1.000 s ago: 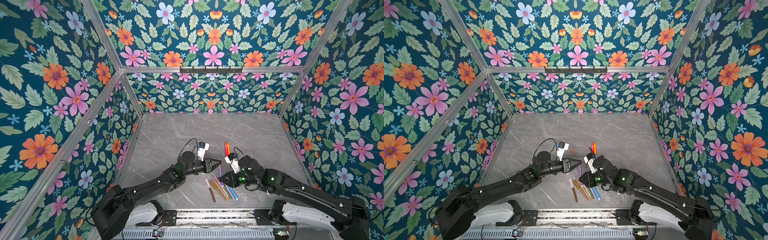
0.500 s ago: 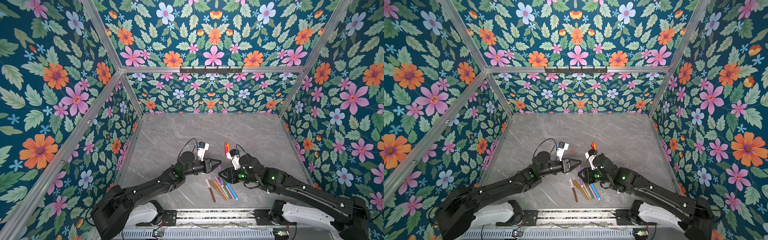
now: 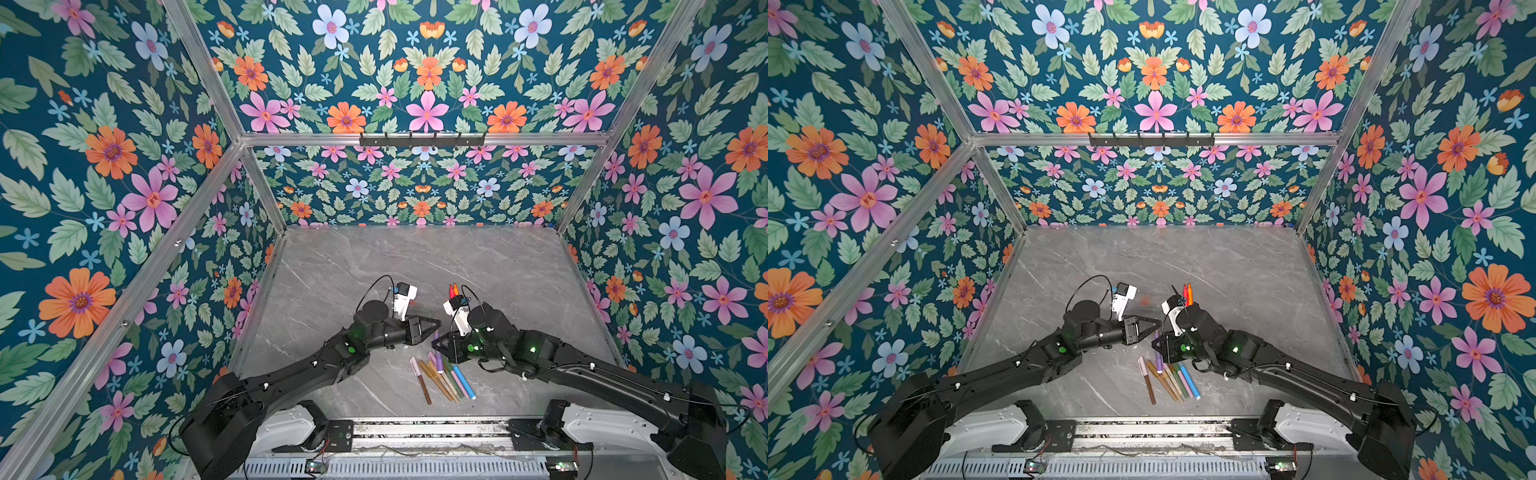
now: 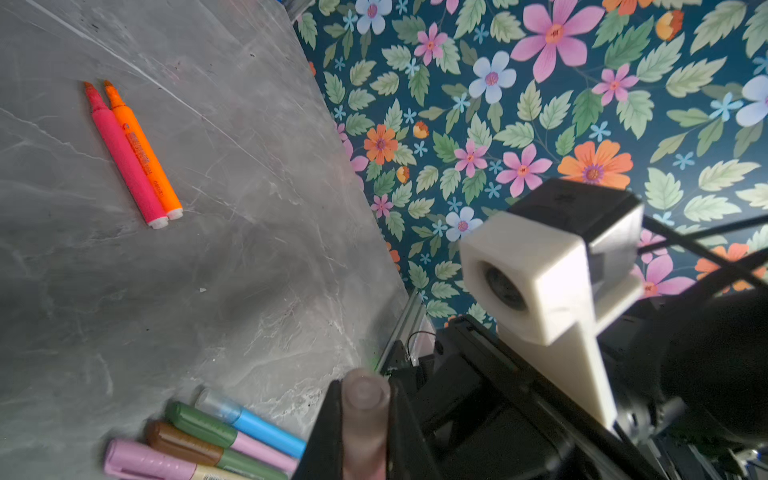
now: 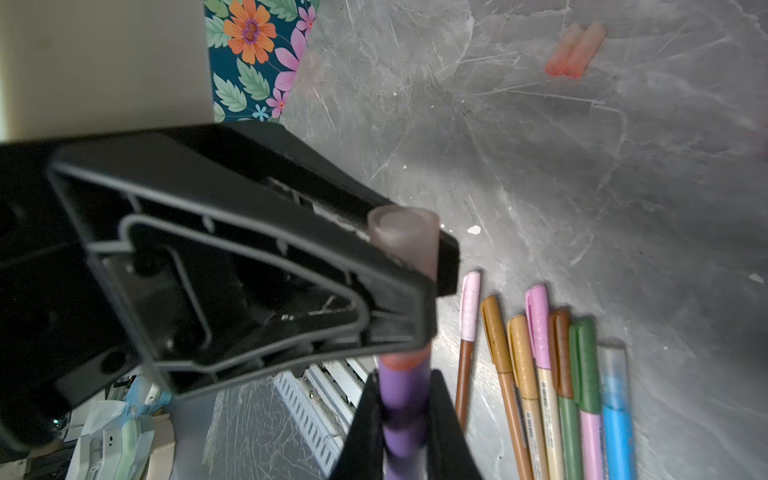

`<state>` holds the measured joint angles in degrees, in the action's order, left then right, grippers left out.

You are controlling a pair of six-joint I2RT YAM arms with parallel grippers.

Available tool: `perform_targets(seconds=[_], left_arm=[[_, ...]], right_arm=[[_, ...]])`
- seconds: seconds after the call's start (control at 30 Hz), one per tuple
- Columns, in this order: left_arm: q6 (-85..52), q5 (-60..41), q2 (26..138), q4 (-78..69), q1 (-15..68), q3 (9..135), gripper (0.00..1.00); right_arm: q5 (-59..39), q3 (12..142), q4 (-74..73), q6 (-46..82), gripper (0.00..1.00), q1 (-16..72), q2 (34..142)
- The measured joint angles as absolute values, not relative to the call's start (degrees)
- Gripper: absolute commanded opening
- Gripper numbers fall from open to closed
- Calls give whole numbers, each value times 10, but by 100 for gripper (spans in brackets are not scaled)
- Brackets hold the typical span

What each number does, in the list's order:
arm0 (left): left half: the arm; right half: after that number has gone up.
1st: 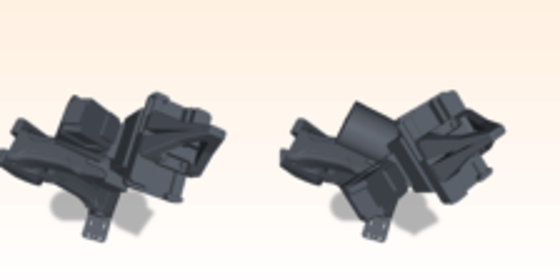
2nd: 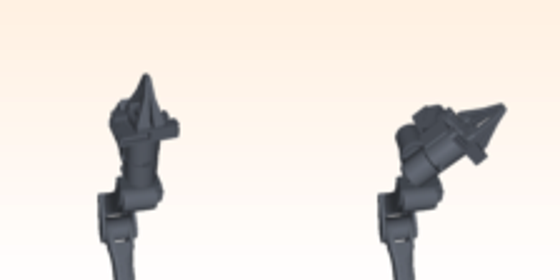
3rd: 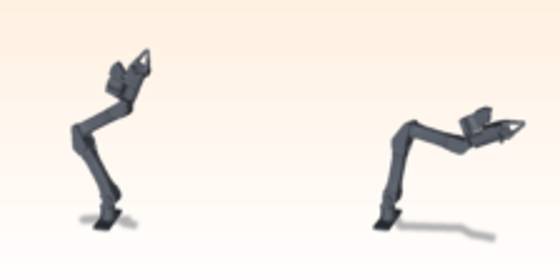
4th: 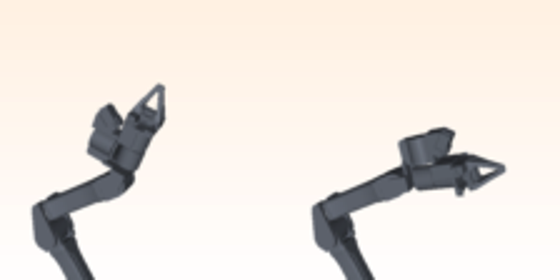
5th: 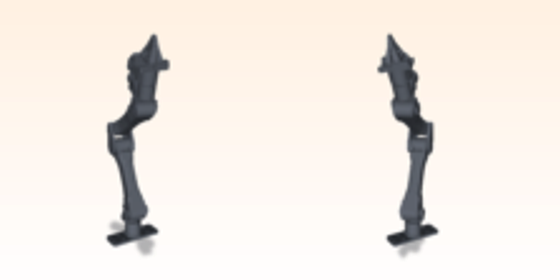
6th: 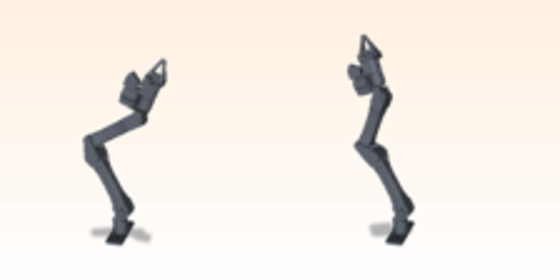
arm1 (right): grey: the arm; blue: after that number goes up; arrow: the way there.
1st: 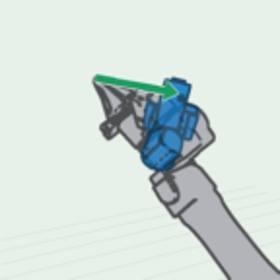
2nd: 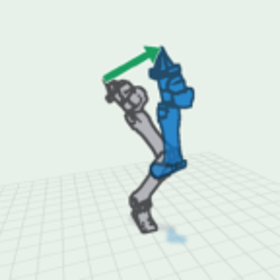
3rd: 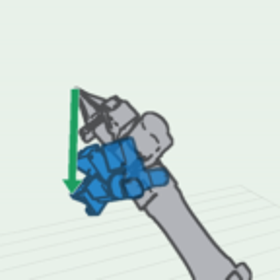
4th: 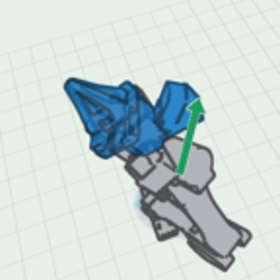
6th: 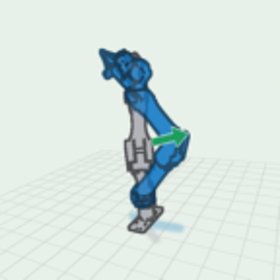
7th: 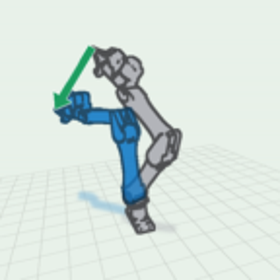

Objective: Open the pen caps
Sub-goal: 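Pull the cap off with the left gripper while the right gripper holds the marker, then carry the purple cap to the other caps with the left gripper and lower it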

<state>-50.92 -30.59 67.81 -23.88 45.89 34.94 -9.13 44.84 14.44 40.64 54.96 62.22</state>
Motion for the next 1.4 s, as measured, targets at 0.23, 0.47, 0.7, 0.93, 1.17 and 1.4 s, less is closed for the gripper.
perform_targets(seconds=[0.23, 0.47, 0.7, 0.93, 1.17, 1.4], left_arm=[[-459, -313, 691, -191, 309, 452, 0], [-462, -338, 714, -197, 292, 443, 0], [-459, -345, 711, -194, 285, 433, 0], [-445, -346, 725, -183, 279, 432, 0], [-385, -332, 765, -105, 263, 482, 0], [-334, -315, 839, -39, 258, 532, 0]], right_arm=[[-103, 409, 139, 434, 0, 573, 620], [-100, 402, 145, 440, 0, 575, 606], [-91, 403, 149, 440, 0, 575, 616], [-70, 384, 173, 446, 0, 575, 583], [-34, 360, 197, 451, 0, 575, 548], [-15, 359, 213, 451, 0, 567, 540]])
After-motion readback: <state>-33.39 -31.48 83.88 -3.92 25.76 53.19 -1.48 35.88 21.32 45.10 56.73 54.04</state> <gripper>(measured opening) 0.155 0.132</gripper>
